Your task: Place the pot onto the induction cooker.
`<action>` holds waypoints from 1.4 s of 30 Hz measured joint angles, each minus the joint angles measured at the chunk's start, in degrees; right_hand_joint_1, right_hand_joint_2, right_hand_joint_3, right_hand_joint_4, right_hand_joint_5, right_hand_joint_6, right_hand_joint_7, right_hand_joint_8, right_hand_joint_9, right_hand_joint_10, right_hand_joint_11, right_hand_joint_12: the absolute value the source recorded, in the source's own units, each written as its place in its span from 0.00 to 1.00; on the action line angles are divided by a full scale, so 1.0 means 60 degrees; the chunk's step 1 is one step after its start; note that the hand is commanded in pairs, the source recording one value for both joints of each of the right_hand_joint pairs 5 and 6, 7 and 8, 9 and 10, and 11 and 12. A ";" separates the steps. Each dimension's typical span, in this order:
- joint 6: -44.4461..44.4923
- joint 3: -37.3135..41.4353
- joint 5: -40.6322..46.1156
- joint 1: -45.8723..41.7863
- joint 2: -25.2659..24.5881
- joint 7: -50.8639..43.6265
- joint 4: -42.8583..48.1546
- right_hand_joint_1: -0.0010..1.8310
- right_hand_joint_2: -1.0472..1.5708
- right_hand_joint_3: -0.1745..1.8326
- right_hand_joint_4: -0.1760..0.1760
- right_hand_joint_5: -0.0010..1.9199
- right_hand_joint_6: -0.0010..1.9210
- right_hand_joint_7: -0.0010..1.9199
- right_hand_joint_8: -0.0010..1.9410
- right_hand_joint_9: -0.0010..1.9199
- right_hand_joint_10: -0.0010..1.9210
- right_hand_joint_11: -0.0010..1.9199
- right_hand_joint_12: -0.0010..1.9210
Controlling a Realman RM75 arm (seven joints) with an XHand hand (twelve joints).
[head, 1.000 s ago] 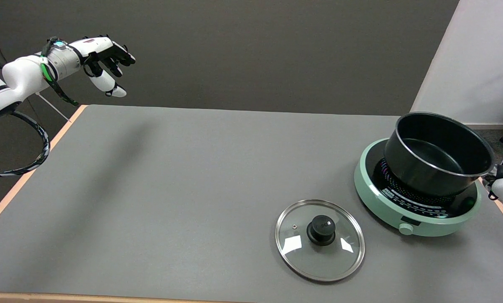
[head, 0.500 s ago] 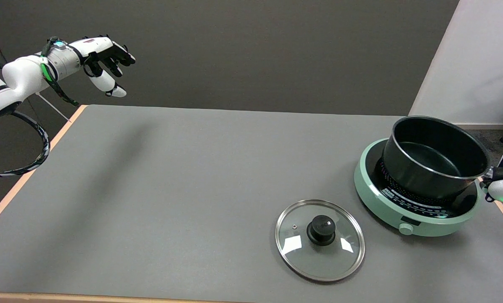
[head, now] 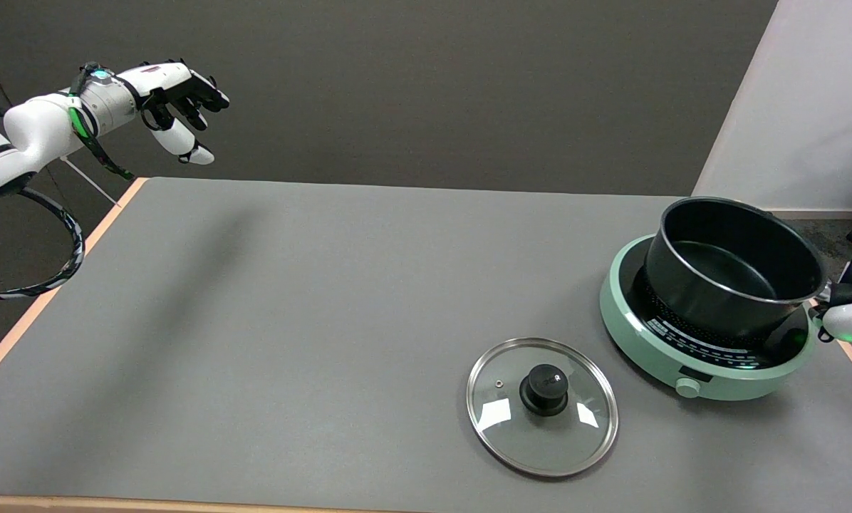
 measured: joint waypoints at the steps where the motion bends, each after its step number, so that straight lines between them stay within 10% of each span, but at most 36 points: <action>1: -0.0001 0.0006 0.0001 0.0002 0.0002 -0.0005 0.0001 0.59 0.89 0.53 0.39 1.00 1.00 1.00 0.99 1.00 1.00 1.00 1.00; 42: -0.0030 0.0004 0.0008 0.0017 0.0011 -0.0138 0.0013 0.51 0.95 0.32 0.24 0.87 0.87 0.87 0.86 0.87 0.87 0.87 0.87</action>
